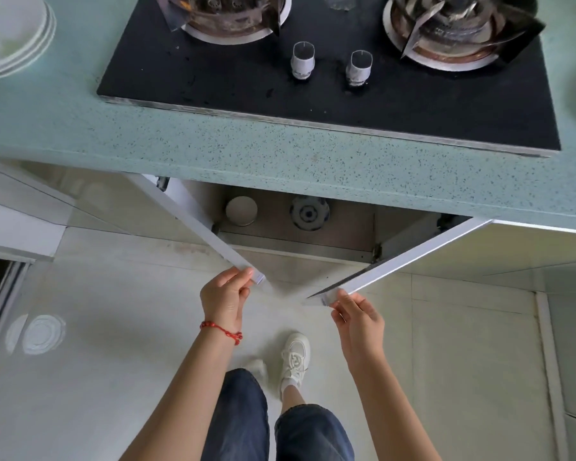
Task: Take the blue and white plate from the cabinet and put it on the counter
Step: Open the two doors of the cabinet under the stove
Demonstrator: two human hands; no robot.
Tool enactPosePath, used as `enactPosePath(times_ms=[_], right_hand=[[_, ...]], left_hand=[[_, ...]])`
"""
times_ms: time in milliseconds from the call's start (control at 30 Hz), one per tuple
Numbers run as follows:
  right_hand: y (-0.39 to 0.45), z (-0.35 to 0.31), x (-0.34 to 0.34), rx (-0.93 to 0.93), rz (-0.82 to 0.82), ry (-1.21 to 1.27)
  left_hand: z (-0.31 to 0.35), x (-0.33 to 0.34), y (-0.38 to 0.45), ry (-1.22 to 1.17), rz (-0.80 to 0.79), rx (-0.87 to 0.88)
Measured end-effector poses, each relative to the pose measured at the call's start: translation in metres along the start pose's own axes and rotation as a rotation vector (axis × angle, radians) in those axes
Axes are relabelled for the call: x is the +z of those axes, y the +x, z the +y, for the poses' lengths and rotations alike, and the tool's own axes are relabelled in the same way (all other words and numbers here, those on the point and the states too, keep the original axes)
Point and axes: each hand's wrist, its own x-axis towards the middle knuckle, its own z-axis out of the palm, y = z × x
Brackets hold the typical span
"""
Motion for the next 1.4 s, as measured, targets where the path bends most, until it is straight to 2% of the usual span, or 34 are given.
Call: enactPosePath(times_ms=[500, 733, 967, 1200, 1400], right_hand=[[-0.042, 0.019, -0.048, -0.232, 0.208, -0.119], [-0.06, 0.016, -0.08, -0.297, 0.262, -0.16], [-0.069, 0.01, -0.12, -0.283, 0.365, -0.129], [-0.076, 0.001, -0.161, -0.257, 0.452, -0.11], [-0.089, 0.0, -0.182, -0.245, 0.446, -0.087]], left_hand=[[0.006, -0.105, -0.016, 0.083, -0.051, 0.021], [0.016, -0.144, -0.02, 0.151, 0.026, 0.017], [0.026, -0.189, -0.018, 0.213, 0.1, 0.084], [0.022, -0.2, -0.028, 0.428, 0.111, 0.206], [0.024, -0.194, -0.043, 0.621, 0.277, 0.245]])
